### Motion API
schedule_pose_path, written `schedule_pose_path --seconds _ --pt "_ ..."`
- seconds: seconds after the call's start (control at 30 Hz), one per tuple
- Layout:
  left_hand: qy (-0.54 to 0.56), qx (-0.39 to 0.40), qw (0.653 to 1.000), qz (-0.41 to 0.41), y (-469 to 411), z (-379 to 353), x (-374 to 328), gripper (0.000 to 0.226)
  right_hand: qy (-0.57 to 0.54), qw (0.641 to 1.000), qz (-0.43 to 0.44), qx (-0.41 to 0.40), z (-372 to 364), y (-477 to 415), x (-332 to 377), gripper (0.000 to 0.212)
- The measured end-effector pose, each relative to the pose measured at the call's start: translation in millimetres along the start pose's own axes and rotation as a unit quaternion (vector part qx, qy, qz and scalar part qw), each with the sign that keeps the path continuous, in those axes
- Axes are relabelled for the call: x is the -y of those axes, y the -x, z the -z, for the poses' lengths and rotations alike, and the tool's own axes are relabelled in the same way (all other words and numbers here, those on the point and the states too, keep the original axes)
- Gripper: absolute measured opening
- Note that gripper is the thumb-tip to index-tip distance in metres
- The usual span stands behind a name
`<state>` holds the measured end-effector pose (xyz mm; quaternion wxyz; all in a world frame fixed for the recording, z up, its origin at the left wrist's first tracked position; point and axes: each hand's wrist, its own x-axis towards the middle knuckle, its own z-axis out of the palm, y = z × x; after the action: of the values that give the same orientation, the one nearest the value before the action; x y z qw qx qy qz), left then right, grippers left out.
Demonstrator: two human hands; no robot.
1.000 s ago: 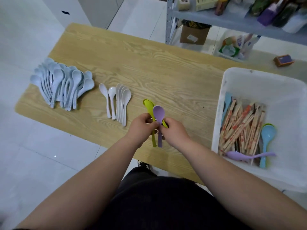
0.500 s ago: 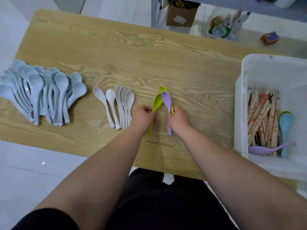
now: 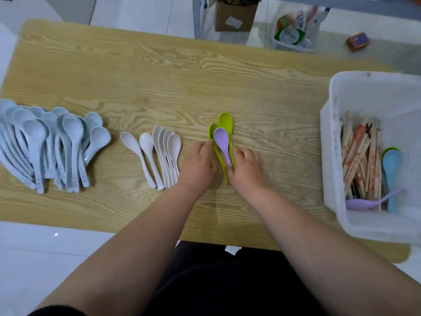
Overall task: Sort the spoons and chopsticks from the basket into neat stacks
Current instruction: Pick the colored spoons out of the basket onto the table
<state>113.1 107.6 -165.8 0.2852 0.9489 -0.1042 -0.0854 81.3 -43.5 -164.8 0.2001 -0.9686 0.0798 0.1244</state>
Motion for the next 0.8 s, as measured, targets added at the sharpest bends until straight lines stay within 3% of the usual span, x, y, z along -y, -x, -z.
schedule_pose_path --seconds 0.1,0.17,0.33,0.47,0.6,0.8 --pt "-0.11 0.043 0.988 -0.099 -1.2 0.4 -2.8 0.052 0.013 0.999 0.031 0.002 3.5 2.8 -3.1 0.051" --pt "-0.178 0.078 0.971 -0.139 -3.3 4.2 -6.0 0.046 0.027 0.998 0.038 0.045 9.8 2.2 -3.0 0.054" --pt "-0.198 0.087 0.965 -0.148 -6.9 13.7 -15.0 0.042 0.051 0.991 0.062 0.107 37.5 4.1 -5.6 0.055" --pt "-0.187 0.108 0.97 -0.115 -6.9 20.5 -45.8 0.05 0.051 0.989 0.131 0.046 74.5 29.2 -27.3 0.051" --pt "-0.18 0.079 0.968 -0.157 -10.0 11.8 -100.7 0.056 0.015 0.982 0.175 -0.067 113.0 65.6 -77.9 0.032" --pt "-0.138 -0.021 0.956 -0.257 -12.9 -21.2 -212.2 0.048 -0.021 0.988 0.104 -0.109 161.7 97.5 -189.5 0.028"
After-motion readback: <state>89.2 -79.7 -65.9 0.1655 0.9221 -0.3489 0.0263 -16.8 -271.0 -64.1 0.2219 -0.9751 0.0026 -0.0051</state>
